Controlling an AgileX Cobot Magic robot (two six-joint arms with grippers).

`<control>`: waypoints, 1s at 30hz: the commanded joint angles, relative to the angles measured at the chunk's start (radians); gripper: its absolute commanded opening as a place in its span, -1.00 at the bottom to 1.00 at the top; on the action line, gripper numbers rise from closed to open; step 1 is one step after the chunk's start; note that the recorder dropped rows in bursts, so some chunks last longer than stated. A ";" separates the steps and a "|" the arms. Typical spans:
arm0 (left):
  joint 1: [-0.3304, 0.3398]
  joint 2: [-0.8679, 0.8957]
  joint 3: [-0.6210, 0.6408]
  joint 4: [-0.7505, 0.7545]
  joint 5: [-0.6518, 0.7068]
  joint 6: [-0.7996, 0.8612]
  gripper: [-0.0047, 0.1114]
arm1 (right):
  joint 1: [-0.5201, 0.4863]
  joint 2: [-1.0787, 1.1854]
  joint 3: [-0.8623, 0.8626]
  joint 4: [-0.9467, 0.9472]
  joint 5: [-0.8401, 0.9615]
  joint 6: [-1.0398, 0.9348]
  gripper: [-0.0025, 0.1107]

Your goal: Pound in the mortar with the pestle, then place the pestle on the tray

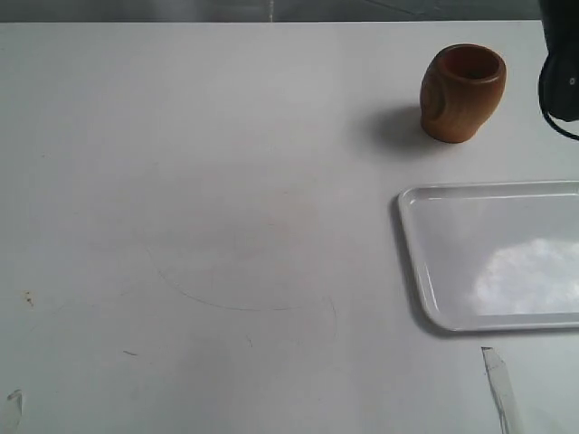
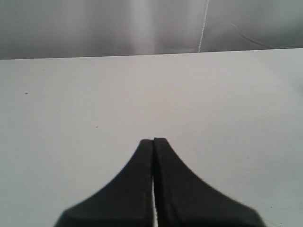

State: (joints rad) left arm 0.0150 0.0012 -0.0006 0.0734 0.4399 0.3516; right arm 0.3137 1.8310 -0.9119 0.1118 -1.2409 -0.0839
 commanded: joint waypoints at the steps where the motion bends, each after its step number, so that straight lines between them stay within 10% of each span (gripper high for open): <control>1: -0.008 -0.001 0.001 -0.007 -0.003 -0.008 -0.92 | 0.001 0.076 0.003 0.028 0.020 -0.025 -0.96; 12: -0.008 -0.001 0.001 -0.007 -0.003 -0.008 -0.92 | 0.001 0.386 0.003 0.087 0.020 0.032 -0.96; 21: -0.008 -0.001 0.001 -0.007 -0.003 -0.008 -0.92 | 0.003 -0.008 0.008 -0.164 0.020 -0.016 -0.96; 30: -0.008 -0.001 0.001 -0.007 -0.003 -0.008 -0.92 | 0.003 -0.490 0.006 -0.487 0.915 -0.016 -0.96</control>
State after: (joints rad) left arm 0.0150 0.0012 -0.0006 0.0734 0.4399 0.3516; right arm 0.3137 1.4232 -0.9098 -0.2568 -0.6711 -0.0900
